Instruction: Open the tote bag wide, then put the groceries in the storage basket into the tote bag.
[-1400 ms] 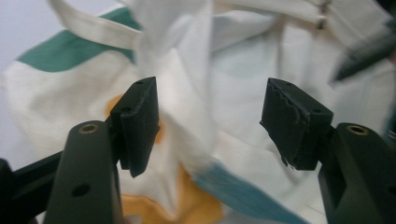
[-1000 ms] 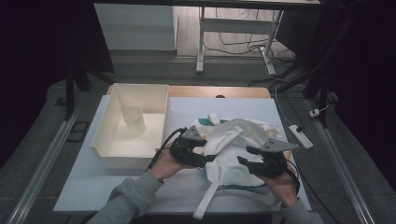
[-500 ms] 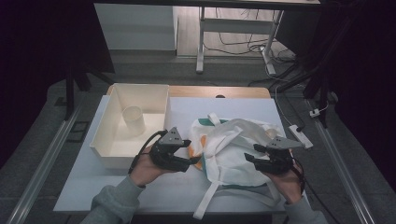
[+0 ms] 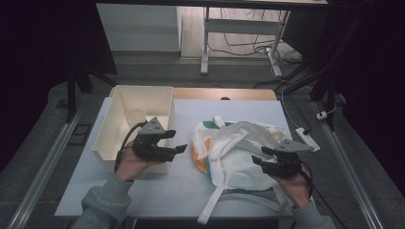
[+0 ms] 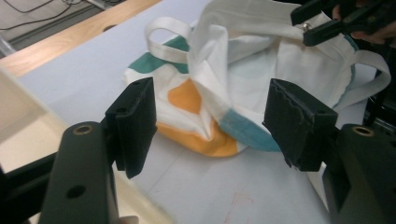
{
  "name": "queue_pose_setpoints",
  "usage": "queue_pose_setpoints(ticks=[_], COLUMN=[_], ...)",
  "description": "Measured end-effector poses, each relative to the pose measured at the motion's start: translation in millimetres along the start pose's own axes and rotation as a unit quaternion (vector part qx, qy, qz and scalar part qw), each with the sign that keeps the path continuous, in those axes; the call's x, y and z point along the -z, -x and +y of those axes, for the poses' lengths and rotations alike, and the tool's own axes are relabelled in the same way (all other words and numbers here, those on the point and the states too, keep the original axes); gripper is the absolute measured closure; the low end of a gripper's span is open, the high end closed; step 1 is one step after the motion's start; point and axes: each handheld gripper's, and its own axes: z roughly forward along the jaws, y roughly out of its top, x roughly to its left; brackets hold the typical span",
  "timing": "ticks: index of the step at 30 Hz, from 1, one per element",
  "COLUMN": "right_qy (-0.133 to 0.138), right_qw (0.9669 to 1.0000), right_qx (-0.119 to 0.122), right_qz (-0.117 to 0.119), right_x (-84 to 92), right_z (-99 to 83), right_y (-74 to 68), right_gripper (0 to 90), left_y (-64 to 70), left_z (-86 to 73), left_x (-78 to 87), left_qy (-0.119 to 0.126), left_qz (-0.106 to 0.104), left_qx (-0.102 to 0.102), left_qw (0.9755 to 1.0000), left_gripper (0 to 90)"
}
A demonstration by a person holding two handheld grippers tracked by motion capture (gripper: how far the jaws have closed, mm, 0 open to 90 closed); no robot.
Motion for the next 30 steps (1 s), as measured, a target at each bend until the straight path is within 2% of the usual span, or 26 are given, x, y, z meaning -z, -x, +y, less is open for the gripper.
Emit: queue_pose_setpoints(ticks=[9, 16, 22, 27, 30], right_qy=[-0.003, -0.004, -0.01, -0.012, -0.01], right_qw=[1.0, 1.0, 0.9999, 0.9999, 0.9999], right_qx=[0.0, -0.004, -0.003, 0.0, 0.0], right_qz=[-0.001, -0.005, -0.004, -0.004, -0.004], right_x=[0.9, 0.7, -1.5, -2.1, -1.0], right_z=[-2.4, -3.9, -5.6, -5.5, -5.1], right_y=[0.7, 2.5, 1.9, 1.1, 1.3], right_gripper=[45.1, 45.1, 45.1, 45.0, 45.0], left_y=[-16.0, -32.1, -42.3, -53.0, -60.2], left_z=[0.1, -4.0, -7.7, -12.3, -15.6], left_x=[17.5, 21.9, 22.4, 27.2, 26.9], left_qy=[0.011, 0.021, 0.018, 0.021, 0.015], left_qz=[0.018, 0.038, 0.047, 0.06, 0.077], left_qx=[0.012, 0.037, 0.045, 0.06, 0.067], left_qw=[0.9997, 0.9984, 0.9977, 0.9961, 0.9946], left_gripper=[33.6, 32.0, 31.2, 30.9, 30.7])
